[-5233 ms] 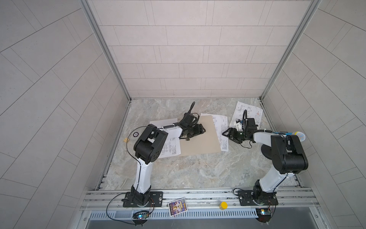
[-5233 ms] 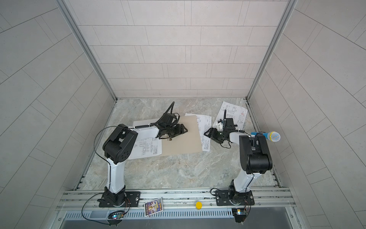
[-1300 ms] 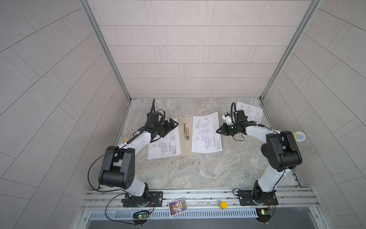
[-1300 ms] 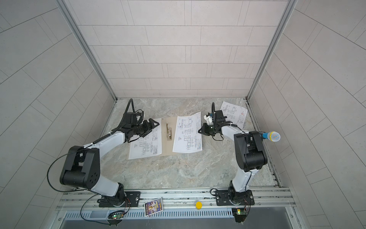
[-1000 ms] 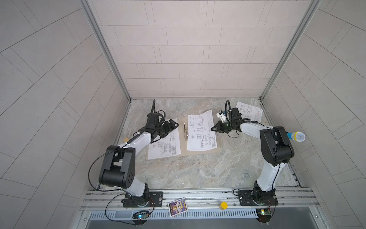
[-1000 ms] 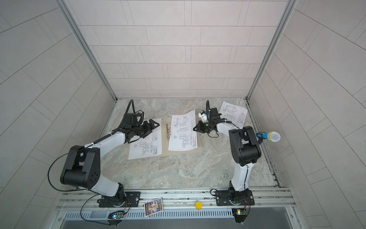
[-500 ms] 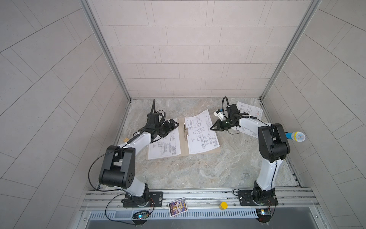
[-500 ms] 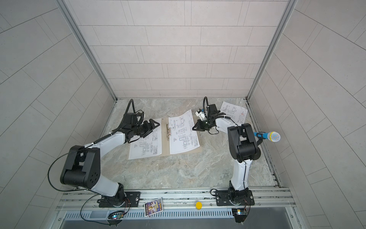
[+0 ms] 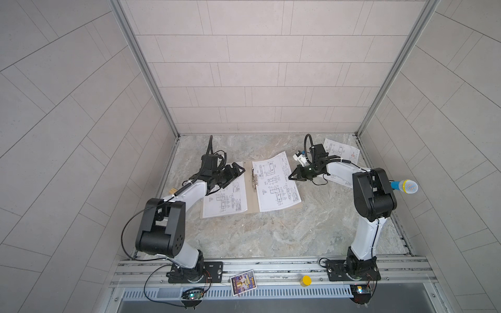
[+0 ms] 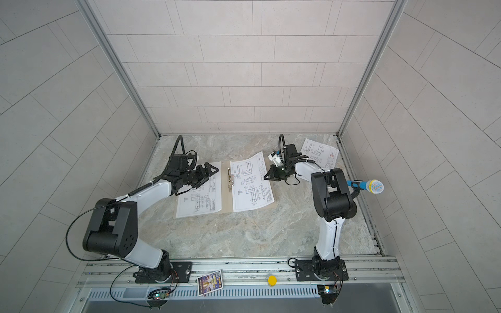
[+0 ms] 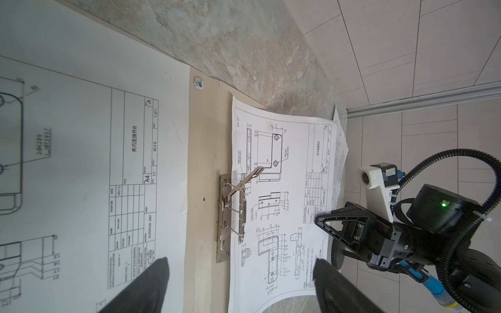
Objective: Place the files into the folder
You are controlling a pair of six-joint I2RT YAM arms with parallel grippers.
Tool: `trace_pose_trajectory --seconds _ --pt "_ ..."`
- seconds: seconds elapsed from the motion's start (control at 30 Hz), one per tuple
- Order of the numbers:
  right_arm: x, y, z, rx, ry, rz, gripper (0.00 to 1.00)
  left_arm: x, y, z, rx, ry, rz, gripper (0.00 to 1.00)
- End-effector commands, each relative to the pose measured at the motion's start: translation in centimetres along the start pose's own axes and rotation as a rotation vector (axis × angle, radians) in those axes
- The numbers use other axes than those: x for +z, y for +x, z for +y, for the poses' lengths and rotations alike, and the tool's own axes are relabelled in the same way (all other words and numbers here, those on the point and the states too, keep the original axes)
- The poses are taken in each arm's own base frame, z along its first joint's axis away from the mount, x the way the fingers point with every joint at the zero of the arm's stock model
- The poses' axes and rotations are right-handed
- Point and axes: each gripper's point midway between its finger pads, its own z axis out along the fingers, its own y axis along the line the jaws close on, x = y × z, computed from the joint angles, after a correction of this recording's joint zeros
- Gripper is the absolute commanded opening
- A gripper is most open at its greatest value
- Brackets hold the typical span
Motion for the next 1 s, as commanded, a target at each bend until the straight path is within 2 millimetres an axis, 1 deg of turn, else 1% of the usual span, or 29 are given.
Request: trace_pose_trajectory --seconds 0.0,0.27,0.43,0.53,0.7,0.73,0.8,0.83,0.93,0.97 --pt "0.5 -0.5 -0.5 0.032 0.000 -0.034 0.00 0.1 0.0 0.2 0.002 0.002 0.001 0.90" --pt "0.4 -0.5 -0.3 0.028 -0.004 -0.040 0.00 0.1 0.0 0.2 0.003 0.002 -0.001 0.90" --pt "0.6 -0.4 -0.6 0.037 -0.001 -0.033 0.00 0.1 0.1 0.2 0.003 0.005 0.003 0.90" --pt "0.5 -0.5 -0.4 0.030 -0.007 -0.033 0.05 0.0 0.0 0.2 0.002 0.003 -0.001 0.90" --pt "0.3 -0.3 -0.4 0.010 0.006 -0.012 0.06 0.1 0.0 0.3 0.000 0.000 -0.001 0.90" --pt "0.3 -0.2 -0.4 0.010 0.008 -0.004 0.09 0.1 0.0 0.3 0.001 0.002 0.000 0.90" --pt "0.2 -0.2 -0.5 0.005 0.013 0.002 0.29 0.1 0.0 0.2 0.002 0.003 -0.001 0.90" --pt "0.1 -0.3 -0.6 0.004 0.018 0.000 0.36 0.0 -0.1 0.2 0.004 0.004 -0.002 0.90" --pt "-0.3 -0.3 -0.8 -0.005 0.050 -0.005 0.51 -0.3 -0.2 0.0 0.022 -0.008 -0.006 0.90" --pt "-0.6 -0.5 -0.9 -0.009 0.067 -0.013 0.54 -0.4 -0.3 0.0 0.029 -0.014 -0.010 0.90"
